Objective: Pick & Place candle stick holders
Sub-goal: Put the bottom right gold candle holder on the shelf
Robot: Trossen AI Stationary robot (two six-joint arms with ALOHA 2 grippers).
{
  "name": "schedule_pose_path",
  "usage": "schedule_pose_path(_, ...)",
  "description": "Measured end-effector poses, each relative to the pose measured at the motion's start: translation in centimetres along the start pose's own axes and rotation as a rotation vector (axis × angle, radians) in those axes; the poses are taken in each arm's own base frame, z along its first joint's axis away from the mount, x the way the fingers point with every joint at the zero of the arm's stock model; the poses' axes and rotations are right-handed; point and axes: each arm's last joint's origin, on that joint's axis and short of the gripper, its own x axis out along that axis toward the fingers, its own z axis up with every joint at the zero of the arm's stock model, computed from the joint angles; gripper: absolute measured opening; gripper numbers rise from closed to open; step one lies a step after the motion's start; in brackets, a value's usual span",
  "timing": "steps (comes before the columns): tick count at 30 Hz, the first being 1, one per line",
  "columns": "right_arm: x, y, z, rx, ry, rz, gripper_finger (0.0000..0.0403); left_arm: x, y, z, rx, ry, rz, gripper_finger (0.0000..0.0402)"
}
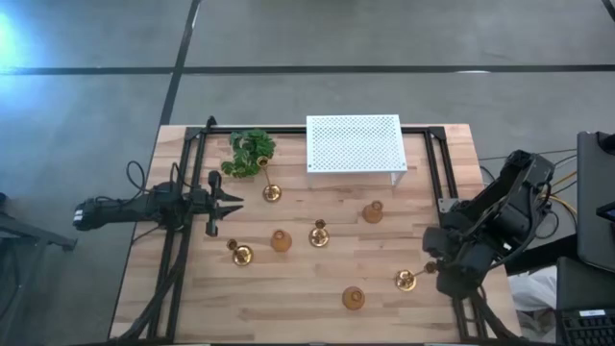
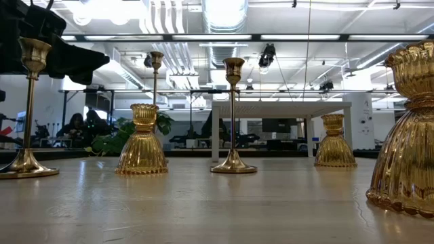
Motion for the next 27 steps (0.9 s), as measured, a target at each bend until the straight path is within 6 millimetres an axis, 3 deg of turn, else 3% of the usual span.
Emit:
schedule_pose_path(12, 0.7, 0.2, 0.5, 0.017, 0.012, -0.028, 0.0129, 0.0, 0.0, 0.0, 0.0, 0.0, 0.0, 0.0085)
schedule_pose_path(27, 2.5, 0.0, 0.0, 0.044, 0.1, -0.07, 0.0099, 0.0, 0.0, 0.0, 0.0, 0.0, 0.0, 0.0085)
